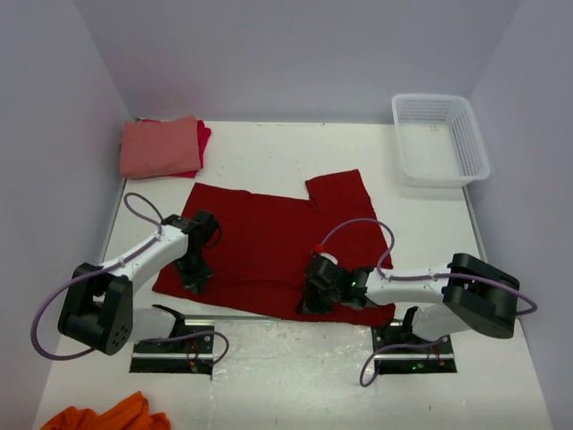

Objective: Fold and stack the t-shirts
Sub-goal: Fold the flattened tshirt in 1/3 of the way

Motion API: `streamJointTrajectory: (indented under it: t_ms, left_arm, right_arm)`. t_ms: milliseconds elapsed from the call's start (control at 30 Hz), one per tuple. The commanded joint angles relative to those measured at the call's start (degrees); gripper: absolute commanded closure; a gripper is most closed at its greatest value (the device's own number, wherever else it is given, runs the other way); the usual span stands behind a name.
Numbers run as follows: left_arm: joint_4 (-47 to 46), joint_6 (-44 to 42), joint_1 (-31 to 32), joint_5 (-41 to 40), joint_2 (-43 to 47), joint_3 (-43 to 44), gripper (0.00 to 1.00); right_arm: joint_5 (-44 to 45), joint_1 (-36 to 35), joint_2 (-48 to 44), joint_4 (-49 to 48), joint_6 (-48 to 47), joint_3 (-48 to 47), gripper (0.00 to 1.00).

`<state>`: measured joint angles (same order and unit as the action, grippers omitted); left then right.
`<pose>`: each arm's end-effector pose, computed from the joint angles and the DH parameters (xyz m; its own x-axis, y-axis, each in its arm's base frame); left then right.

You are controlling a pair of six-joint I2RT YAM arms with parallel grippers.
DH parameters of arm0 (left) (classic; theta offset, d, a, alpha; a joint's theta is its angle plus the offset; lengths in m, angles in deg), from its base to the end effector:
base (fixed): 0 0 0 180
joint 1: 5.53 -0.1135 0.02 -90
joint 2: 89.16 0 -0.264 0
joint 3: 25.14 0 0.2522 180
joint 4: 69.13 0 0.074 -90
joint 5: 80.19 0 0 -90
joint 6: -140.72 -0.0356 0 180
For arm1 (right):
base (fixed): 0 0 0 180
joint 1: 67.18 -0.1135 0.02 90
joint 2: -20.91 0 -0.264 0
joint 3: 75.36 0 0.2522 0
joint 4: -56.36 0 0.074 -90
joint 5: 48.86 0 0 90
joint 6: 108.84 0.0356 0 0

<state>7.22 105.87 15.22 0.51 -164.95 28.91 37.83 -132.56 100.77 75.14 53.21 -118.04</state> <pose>0.1648 -0.0563 0.1680 -0.8334 -0.5503 -0.0509 -0.5478 0.8106 0.2069 0.0964 0.2152 0.1302 -0.9826 0.1355 -0.1270 0.0446 0.8358 0.5473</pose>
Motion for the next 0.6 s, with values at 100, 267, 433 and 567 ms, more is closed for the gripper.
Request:
streamJointTrajectory:
  t_ms: [100, 267, 433, 567]
  left_arm:
    - [6.5, 2.8, 0.7, -1.6, 5.3, 4.3, 1.00]
    - [12.5, 2.9, 1.9, -7.9, 11.1, 10.1, 1.00]
    - [13.0, -1.4, 1.9, -12.9, 13.4, 21.6, 1.00]
    - [10.3, -5.2, 1.9, -15.7, 9.1, 30.2, 1.00]
  right_arm:
    - [6.5, -1.4, 1.2, 15.3, 0.1, -0.5, 1.00]
    - [13.3, -3.5, -1.4, 27.3, -6.0, -11.6, 0.95]
    - [17.5, -4.6, -7.2, 41.8, -8.8, -25.6, 0.71]
    - [22.0, -3.3, -10.4, 48.6, -11.7, -35.2, 0.27]
